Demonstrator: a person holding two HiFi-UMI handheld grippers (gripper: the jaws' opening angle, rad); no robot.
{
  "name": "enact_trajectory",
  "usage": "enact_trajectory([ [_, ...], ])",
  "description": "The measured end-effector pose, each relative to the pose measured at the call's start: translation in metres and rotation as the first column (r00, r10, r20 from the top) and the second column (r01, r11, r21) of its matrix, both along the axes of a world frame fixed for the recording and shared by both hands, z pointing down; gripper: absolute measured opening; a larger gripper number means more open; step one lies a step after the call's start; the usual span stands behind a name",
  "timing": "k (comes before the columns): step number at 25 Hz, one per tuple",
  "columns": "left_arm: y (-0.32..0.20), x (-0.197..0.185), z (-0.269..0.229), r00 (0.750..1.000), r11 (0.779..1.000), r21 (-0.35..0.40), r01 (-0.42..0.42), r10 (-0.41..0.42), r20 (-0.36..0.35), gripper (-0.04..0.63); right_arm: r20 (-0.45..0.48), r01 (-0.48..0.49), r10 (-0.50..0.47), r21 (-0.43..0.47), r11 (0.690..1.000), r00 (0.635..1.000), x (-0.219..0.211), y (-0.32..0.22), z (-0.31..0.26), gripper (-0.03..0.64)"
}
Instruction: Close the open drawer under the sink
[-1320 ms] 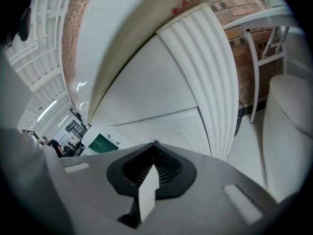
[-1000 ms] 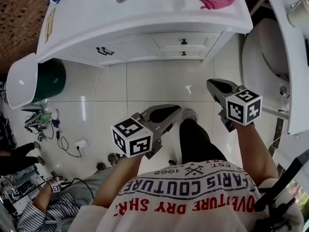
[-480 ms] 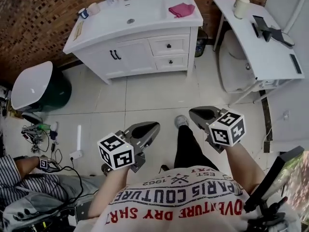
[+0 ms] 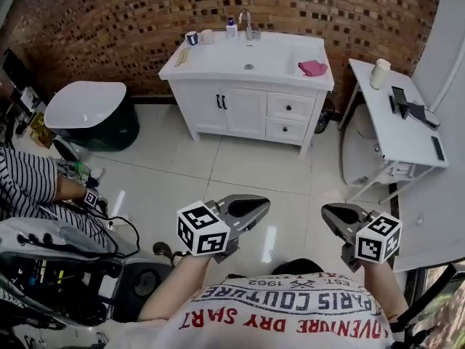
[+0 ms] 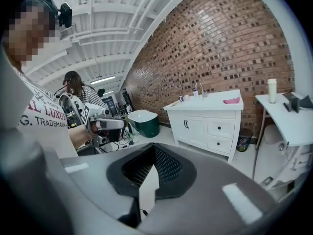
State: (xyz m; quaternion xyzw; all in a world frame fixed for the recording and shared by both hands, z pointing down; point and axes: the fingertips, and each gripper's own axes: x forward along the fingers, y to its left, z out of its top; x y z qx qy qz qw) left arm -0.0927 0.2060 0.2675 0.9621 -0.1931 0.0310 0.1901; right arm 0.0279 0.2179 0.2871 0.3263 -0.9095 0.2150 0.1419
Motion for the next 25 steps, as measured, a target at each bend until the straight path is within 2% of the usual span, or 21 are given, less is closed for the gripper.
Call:
enact_trajectory([
  [4, 0.006, -0.008, -0.02, 0.999, 1.0, 0.02, 0.023, -0.023, -0.024, -0.008, -0.003, -0.024, 0.024, 0.058, 0.998, 1.0, -0.008, 0.005, -0.032, 0.006],
  [9, 0.011, -0.004, -0.031, 1.0, 0.999, 0.044, 0.022, -0.022, -0.004, -0.008, -0.037, -0.032, 0.036, 0.116, 0.993, 0.999, -0.012, 0.005, -0.043, 0.006],
  [15, 0.006, 0.01, -0.021, 0.998, 0.996, 0.085, 0.023, -0.028, 0.053, -0.008, -0.002, -0.035, 0.036, 0.095, 0.995, 0.999, -0.003, -0.001, -0.027, 0.006],
  [25, 0.003, 0.03, -0.012, 0.997, 0.997, 0.082, 0.007, -0.013, 0.072, -0.008, 0.03, -0.033, 0.031, 0.071, 0.997, 0.999, 0.004, -0.002, -0.012, 0.006],
])
